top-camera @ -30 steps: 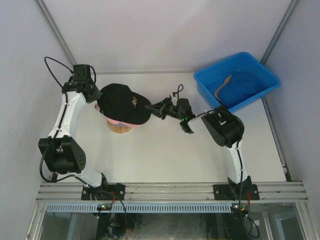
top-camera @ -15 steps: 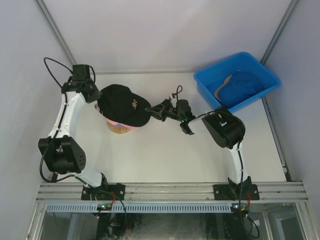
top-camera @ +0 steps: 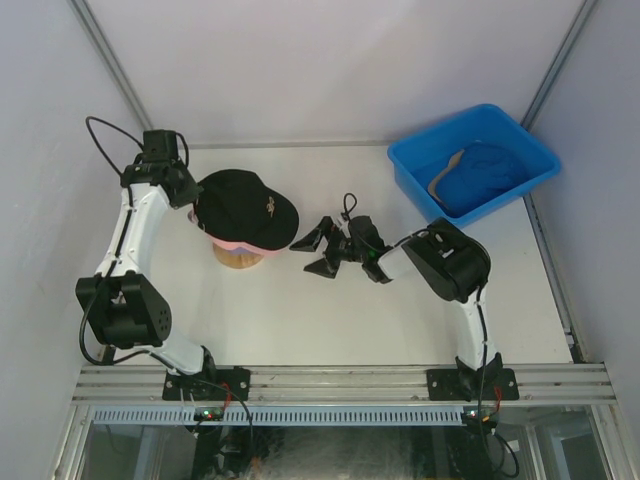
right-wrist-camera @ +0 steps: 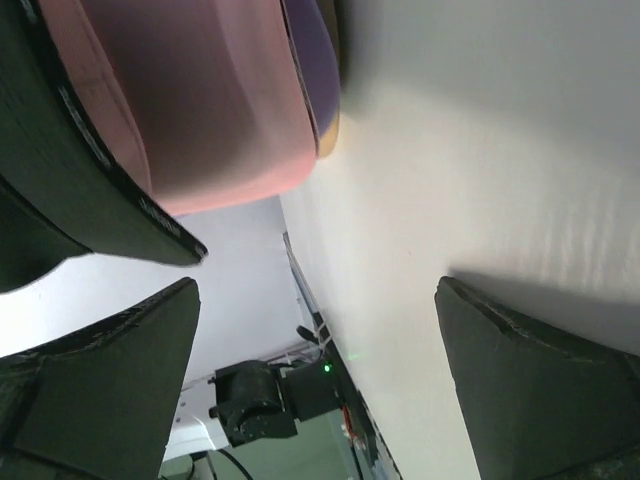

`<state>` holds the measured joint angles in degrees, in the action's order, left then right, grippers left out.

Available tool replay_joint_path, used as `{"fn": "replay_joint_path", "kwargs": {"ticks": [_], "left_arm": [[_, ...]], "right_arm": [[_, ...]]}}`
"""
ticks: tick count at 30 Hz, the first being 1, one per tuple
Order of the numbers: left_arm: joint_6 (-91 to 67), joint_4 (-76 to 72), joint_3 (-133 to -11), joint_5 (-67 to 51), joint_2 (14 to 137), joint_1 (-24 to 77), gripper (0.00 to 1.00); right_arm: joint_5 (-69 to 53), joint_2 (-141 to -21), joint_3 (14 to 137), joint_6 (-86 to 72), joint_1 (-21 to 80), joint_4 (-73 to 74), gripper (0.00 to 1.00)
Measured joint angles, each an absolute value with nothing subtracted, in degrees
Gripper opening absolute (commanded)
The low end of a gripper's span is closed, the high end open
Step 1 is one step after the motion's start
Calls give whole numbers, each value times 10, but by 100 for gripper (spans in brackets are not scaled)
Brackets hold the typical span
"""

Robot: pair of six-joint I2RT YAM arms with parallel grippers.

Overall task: Stack the hats
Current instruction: Stack the hat on the hat.

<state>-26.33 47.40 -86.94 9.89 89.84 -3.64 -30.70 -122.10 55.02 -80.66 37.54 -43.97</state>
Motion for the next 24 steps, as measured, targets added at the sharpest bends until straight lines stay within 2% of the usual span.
{"fn": "replay_joint_path", "kwargs": {"ticks": [5,14,24], "left_arm": [[-263,477,-869,99,898,-37,0],[-263,486,-869,102,886,-37,0],[-263,490,-842,102,852,-39,0]], "right_arm": [[-311,-1181,512,-797,366,-407,100],[-286,-1045,493,-709,320,-255,100],[-301,-1056,647,-683,309,-232,100]]}}
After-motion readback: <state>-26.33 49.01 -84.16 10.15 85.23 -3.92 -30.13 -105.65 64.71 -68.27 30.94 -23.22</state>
